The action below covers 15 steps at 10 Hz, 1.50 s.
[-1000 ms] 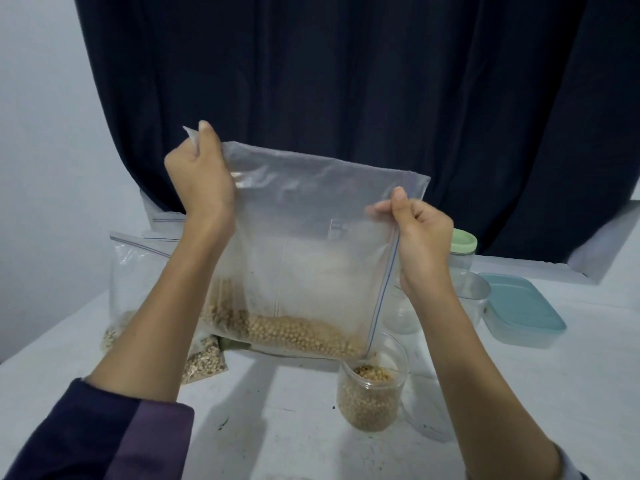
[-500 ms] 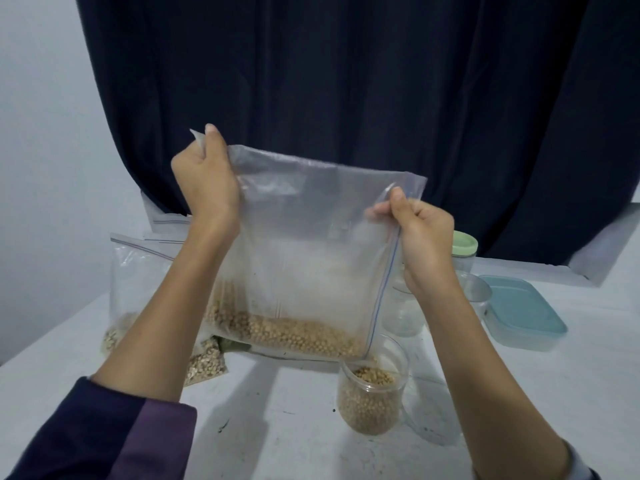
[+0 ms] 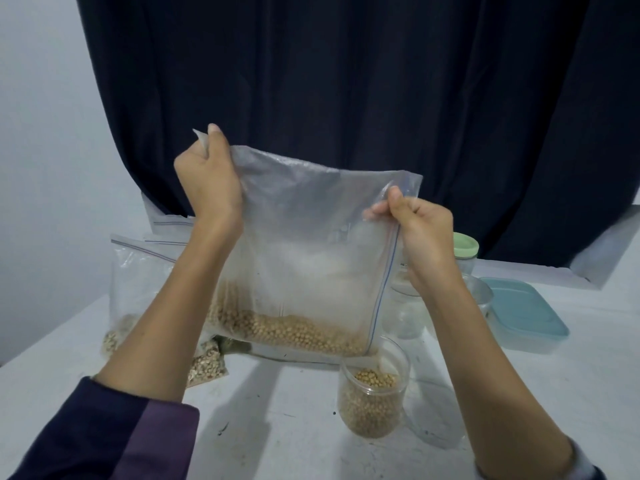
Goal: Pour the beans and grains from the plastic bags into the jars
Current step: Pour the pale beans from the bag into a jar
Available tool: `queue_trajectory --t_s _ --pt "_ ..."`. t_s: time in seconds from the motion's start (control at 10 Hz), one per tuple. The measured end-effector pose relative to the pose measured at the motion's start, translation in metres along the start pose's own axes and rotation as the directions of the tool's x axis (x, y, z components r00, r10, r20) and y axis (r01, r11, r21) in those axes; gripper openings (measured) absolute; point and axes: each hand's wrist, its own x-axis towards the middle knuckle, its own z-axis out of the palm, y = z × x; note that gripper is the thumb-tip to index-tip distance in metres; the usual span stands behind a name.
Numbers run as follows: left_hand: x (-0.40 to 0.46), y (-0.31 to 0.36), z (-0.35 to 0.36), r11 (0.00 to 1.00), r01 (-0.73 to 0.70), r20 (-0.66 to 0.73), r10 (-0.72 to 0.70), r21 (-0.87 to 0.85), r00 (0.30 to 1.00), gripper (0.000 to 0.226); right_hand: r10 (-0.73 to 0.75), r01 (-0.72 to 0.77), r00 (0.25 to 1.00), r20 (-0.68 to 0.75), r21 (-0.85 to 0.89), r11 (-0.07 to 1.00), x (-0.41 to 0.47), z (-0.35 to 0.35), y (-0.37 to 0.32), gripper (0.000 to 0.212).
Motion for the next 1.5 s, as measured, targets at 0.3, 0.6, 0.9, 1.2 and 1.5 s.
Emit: queue_trajectory --t_s 0.3,0.6,0.9,1.2,1.5 --pt "0.001 0.005 0.0 1.0 -0.022 0.004 0.022 -0.009 1.0 0.051 -0.046 0.046 0.998 -0.031 0.009 0.999 -0.006 -0.003 -0.004 0.032" --pt "0.001 0.009 0.0 0.999 -0.03 0.007 0.03 -0.012 1.0 0.051 -0.033 0.035 0.998 -0.051 0.028 0.999 -0.011 -0.001 -0.008 0.033" --pt "0.003 0.011 -0.004 0.999 -0.033 -0.001 0.033 -0.019 0.999 0.051 -0.021 0.022 1.0 -0.01 0.038 0.999 -0.011 0.002 -0.006 0.033" --pt "0.007 0.011 -0.007 0.999 -0.035 -0.015 0.035 0.002 0.999 0.051 -0.024 0.024 1.0 -0.014 0.034 0.999 -0.005 0.007 -0.003 0.033" --pt "0.008 0.01 -0.006 0.999 -0.037 -0.019 0.036 -0.003 0.999 0.052 -0.022 0.022 1.0 -0.007 0.038 0.999 0.002 0.008 -0.001 0.034"
